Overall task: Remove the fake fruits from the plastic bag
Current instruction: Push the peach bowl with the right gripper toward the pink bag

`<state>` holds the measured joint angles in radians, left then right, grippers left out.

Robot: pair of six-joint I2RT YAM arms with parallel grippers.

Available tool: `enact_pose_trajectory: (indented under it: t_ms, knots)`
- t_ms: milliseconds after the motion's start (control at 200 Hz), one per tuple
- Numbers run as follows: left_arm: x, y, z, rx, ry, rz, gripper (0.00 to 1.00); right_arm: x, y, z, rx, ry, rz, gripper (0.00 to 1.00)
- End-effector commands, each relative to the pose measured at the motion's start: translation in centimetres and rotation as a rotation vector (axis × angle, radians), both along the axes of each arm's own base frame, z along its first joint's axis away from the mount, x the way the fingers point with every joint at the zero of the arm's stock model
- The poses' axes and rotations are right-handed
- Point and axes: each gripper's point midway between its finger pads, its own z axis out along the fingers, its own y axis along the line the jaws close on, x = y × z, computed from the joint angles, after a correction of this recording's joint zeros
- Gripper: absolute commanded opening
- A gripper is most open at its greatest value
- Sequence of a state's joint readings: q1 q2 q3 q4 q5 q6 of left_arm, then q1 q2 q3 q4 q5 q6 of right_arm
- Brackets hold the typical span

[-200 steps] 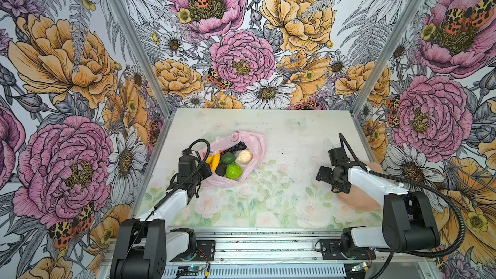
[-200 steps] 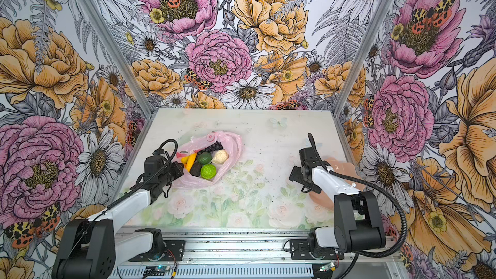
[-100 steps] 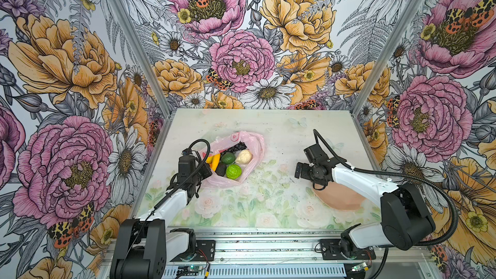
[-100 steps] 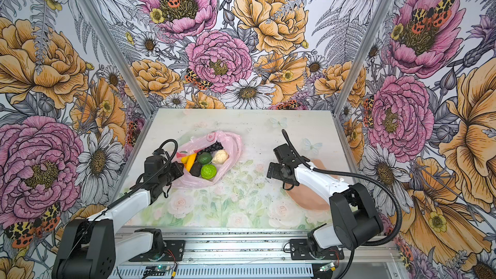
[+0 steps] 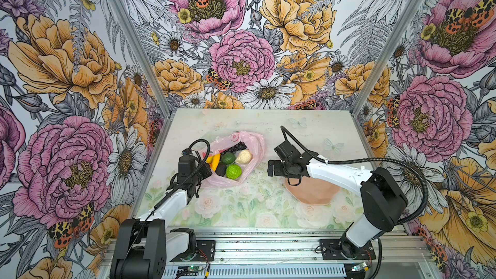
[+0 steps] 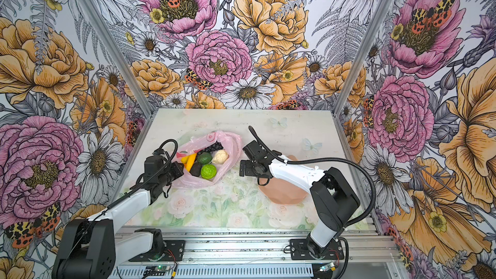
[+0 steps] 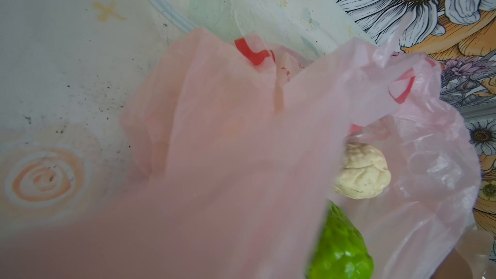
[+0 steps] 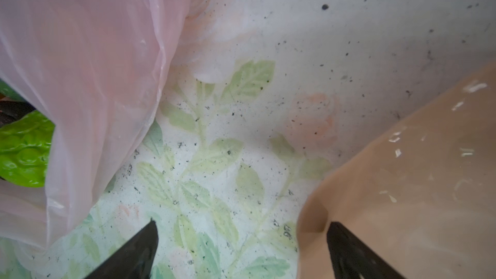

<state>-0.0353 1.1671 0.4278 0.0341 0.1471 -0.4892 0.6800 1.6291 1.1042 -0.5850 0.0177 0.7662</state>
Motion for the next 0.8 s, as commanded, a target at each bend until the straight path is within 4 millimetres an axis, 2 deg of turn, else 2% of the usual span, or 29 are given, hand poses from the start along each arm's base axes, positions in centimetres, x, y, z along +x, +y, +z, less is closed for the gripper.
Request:
enact_pose_trajectory:
  t_ms: [0,120,285,360,500,621,691,791]
  knots:
    - [0.2,-0.2,0.4,0.008,-0.021,-0.016,0.16,1.0,-1.6,2.9,0.007,-0.084,-0.016,1.00]
    - [0.2,-0.2,0.3,0.009,-0.020,-0.017,0.16,1.1,-5.9,3.9,0.012,-0.108,-0.080,0.99]
    - [0.3,-0.2,0.3,0.010,-0.017,-0.017,0.16,1.2,-11.4,6.3,0.020,-0.177,-0.165,0.99]
    - [0.3,-0.2,0.3,0.011,-0.019,-0.018,0.16,1.1,-14.9,5.8,-0.022,-0.172,-0.238,0.99]
    - [0.2,-0.3,0.4,0.011,-0.022,-0.019,0.16,0.6,-20.6,3.2,-0.044,-0.091,-0.356,1.00]
    - [0.2,-0.3,0.3,0.012,-0.020,-0.018,0.16,-0.1,-23.2,1.2,-0.056,-0.032,-0.415,1.00]
    - [0.2,-0.3,0.4,0.012,-0.021,-0.018,0.16,-0.5,-23.7,0.4,-0.061,-0.007,-0.427,1.00]
    - [0.3,-0.3,0.4,0.013,-0.021,-0.019,0.16,-1.0,-23.4,-0.5,-0.047,0.020,-0.424,1.00]
